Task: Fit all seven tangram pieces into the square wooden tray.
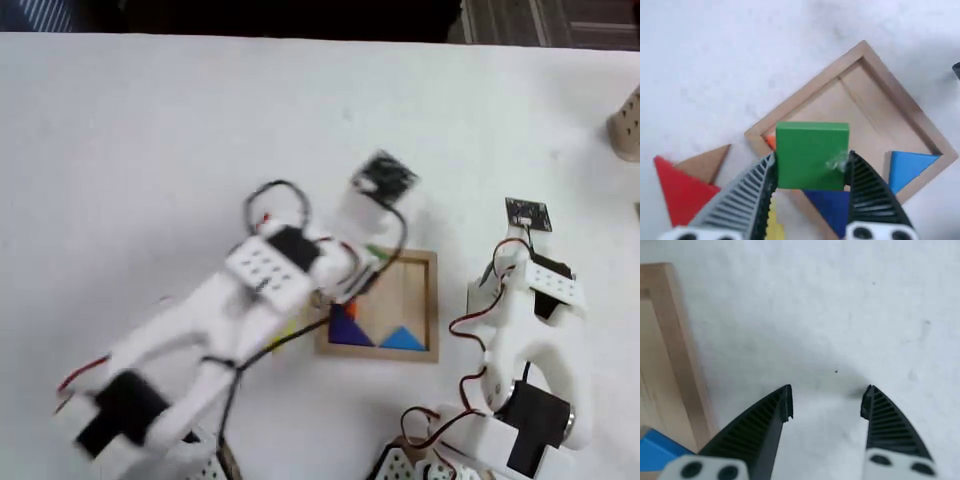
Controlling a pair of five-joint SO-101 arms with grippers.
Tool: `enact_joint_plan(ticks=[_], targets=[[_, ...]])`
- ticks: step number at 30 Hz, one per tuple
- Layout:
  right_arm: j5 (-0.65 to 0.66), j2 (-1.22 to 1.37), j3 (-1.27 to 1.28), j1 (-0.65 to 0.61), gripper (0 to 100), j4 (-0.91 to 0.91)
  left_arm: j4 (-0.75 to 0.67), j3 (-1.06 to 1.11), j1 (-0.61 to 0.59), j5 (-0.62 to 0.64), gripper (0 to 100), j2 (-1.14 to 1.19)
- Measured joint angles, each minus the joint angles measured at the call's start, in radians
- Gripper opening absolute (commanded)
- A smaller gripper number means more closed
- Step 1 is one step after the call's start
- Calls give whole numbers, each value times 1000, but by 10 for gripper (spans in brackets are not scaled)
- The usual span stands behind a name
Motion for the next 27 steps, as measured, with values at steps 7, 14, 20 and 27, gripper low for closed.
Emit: enact_joint_plan(ticks=[7, 14, 20, 27], targets=[[0, 0, 0, 0, 223, 0, -28, -244, 92, -32, 54, 371], [0, 0, 0, 0, 223, 0, 112, -477, 92, -135, 122, 566], [0, 0, 0, 0, 223, 0, 181, -516, 91, -138, 213, 580], [0, 0, 0, 0, 223, 0, 227, -549, 94, -138, 169, 582]])
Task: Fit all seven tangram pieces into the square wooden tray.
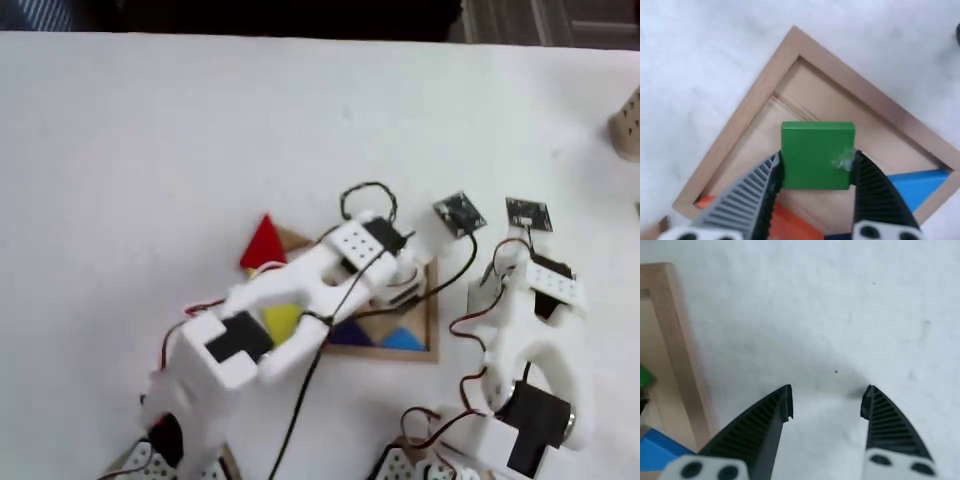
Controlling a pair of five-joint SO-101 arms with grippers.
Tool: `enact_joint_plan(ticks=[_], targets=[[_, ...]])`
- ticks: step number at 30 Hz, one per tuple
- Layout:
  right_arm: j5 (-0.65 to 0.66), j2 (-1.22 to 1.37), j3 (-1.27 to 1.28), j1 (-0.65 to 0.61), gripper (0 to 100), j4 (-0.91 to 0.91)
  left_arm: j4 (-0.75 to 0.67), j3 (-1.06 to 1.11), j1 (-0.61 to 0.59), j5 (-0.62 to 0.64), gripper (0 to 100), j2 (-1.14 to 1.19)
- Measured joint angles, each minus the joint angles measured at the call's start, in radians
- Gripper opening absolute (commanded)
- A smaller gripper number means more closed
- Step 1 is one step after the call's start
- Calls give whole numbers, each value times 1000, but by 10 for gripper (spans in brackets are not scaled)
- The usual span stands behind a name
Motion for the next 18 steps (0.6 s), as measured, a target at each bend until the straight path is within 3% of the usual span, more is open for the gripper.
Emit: enact_joint_plan(ticks=[6, 11, 18], targets=[[0, 0, 0, 0, 223, 0, 109, -78, 0, 0, 181, 0], [0, 0, 0, 0, 223, 0, 126, -84, 0, 0, 282, 0], [0, 0, 0, 0, 223, 0, 126, -84, 3, 0, 178, 0]])
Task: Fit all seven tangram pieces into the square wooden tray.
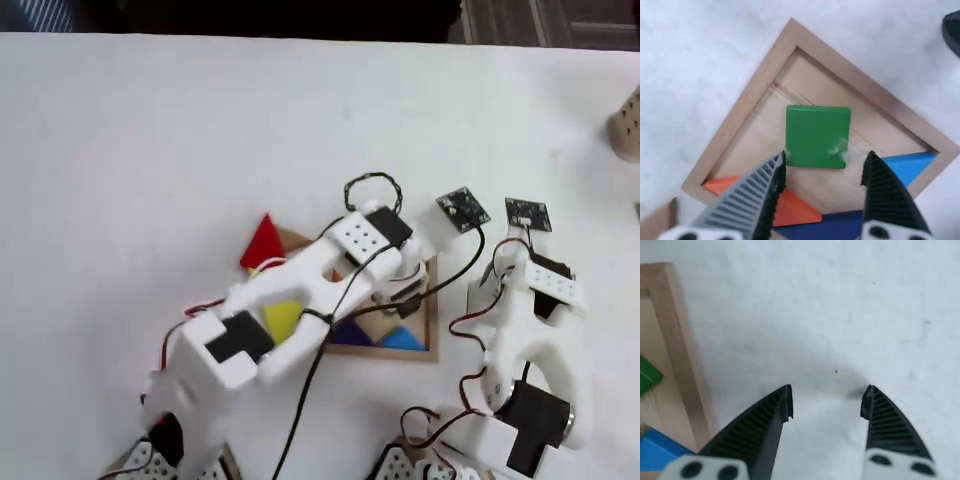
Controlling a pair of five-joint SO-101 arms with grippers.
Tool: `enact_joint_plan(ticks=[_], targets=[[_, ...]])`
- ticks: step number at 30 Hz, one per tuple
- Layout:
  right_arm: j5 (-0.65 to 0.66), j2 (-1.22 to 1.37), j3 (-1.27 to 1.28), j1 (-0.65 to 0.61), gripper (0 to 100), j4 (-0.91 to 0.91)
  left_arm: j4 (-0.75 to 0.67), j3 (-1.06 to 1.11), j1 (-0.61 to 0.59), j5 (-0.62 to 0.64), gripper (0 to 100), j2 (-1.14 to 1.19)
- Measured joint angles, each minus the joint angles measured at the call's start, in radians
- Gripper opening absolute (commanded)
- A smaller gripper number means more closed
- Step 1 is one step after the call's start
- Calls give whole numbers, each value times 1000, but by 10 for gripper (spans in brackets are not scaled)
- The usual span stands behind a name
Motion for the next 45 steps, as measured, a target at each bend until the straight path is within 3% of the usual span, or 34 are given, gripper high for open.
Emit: enact_joint_plan(ticks=[4, 10, 22, 33, 39, 45], targets=[[0, 0, 0, 0, 223, 0, -48, -15, 34, 35, 24, 0], [-2, 0, 0, -12, 223, 0, -201, -26, 34, 149, 35, 8], [0, 0, 0, -11, 223, 0, -253, -81, 37, 161, 22, 123], [0, 0, 0, -11, 223, 0, 0, -388, 38, 175, 22, 313], [0, 0, 0, -11, 223, 0, 167, -431, 40, 322, 22, 316], [0, 0, 0, -11, 223, 0, 272, -457, 40, 351, 22, 318]])
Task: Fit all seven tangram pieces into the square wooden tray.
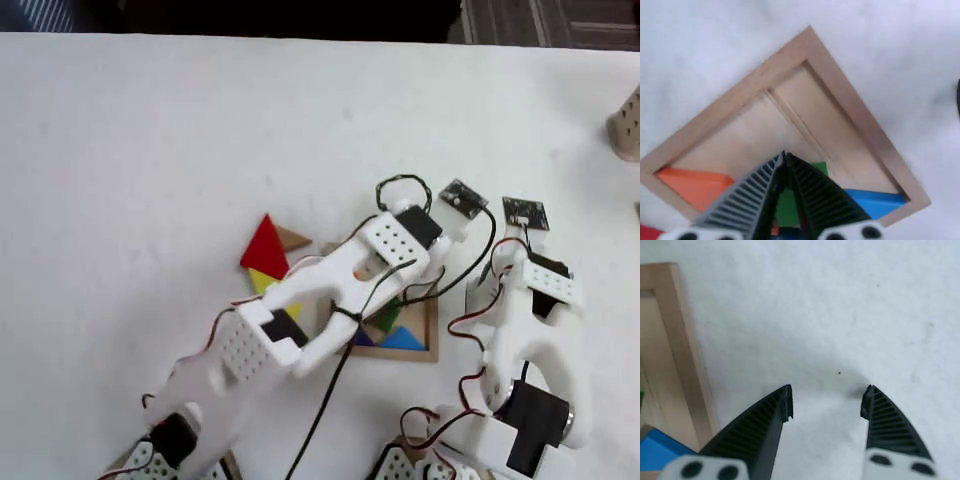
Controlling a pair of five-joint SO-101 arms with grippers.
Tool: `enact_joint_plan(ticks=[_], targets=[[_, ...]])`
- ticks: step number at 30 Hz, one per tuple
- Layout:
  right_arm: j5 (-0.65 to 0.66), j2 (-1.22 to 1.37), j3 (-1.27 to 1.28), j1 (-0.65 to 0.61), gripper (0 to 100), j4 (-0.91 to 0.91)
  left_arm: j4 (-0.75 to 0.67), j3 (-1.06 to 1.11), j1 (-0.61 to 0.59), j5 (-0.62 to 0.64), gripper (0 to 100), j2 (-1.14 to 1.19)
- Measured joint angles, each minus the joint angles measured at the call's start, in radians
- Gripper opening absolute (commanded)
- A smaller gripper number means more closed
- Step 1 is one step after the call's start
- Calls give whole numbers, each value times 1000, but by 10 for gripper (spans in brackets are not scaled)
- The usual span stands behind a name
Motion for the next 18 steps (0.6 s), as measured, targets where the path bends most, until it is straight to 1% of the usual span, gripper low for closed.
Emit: enact_joint_plan(ticks=[9, 18], targets=[[0, 0, 0, 2, 223, 0, 77, -2, 72, 3, 22, 0], [0, 0, 0, 2, 223, 0, 80, -2, 74, 3, 22, -2]])
